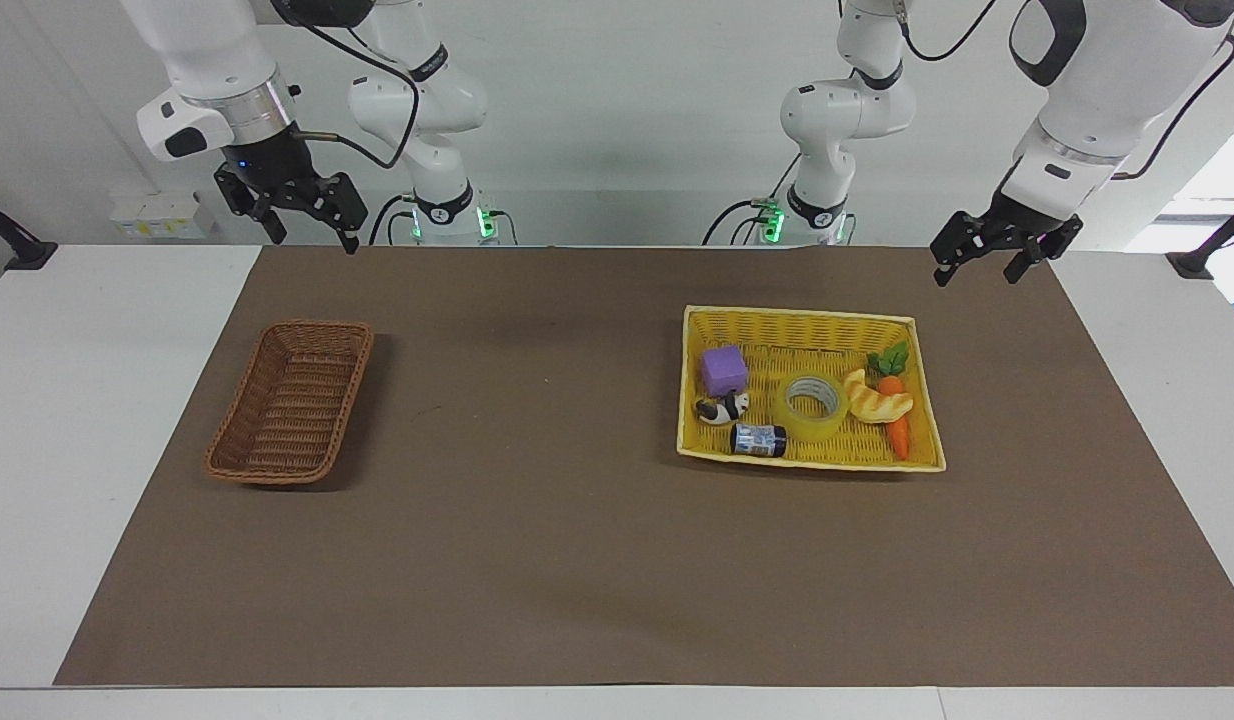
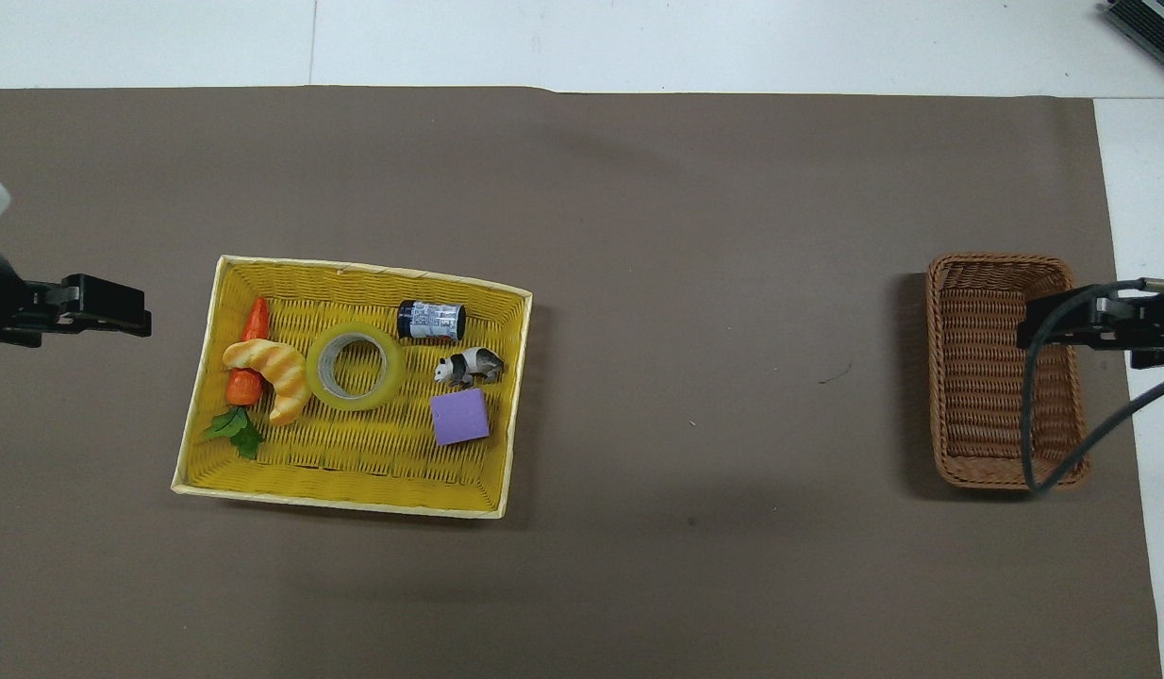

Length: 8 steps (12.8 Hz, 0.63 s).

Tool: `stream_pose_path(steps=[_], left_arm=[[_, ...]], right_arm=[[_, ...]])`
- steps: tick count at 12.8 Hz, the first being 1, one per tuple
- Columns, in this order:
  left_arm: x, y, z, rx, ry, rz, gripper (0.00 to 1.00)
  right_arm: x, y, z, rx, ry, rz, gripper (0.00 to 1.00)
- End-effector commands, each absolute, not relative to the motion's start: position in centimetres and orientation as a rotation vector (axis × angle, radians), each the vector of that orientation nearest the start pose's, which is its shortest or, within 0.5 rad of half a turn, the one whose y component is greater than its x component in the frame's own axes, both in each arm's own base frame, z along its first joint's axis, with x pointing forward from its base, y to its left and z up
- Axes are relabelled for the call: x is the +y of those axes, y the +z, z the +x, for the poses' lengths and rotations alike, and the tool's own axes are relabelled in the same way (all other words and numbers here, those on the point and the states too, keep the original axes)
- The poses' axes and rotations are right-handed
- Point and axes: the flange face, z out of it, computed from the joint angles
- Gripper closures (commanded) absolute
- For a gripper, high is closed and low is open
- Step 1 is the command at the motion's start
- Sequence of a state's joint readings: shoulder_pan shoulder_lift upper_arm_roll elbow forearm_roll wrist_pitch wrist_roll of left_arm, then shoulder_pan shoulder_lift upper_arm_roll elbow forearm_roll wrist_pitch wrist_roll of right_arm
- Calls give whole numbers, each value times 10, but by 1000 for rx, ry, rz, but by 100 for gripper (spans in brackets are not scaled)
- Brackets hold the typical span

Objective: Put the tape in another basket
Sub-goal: 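Reach the left gripper down to the clear tape roll in the yellow tray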

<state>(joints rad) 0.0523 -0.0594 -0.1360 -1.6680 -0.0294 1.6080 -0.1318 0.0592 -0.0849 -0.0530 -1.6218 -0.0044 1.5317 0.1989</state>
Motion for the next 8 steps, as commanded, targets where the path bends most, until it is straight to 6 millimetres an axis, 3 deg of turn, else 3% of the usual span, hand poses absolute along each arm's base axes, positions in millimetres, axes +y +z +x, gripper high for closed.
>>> stream_pose_path(steps=[1, 4, 8], left_arm=[[-79, 615, 522, -158, 20, -3158, 0], [-91, 605, 519, -251, 32, -3148, 0], [-93, 562, 516, -300, 23, -3141, 0]], right_arm=[[-2, 645, 520, 272, -14, -3111, 0], [-2, 644, 520, 272, -12, -3112, 0], [-2, 645, 520, 272, -14, -3111, 0]])
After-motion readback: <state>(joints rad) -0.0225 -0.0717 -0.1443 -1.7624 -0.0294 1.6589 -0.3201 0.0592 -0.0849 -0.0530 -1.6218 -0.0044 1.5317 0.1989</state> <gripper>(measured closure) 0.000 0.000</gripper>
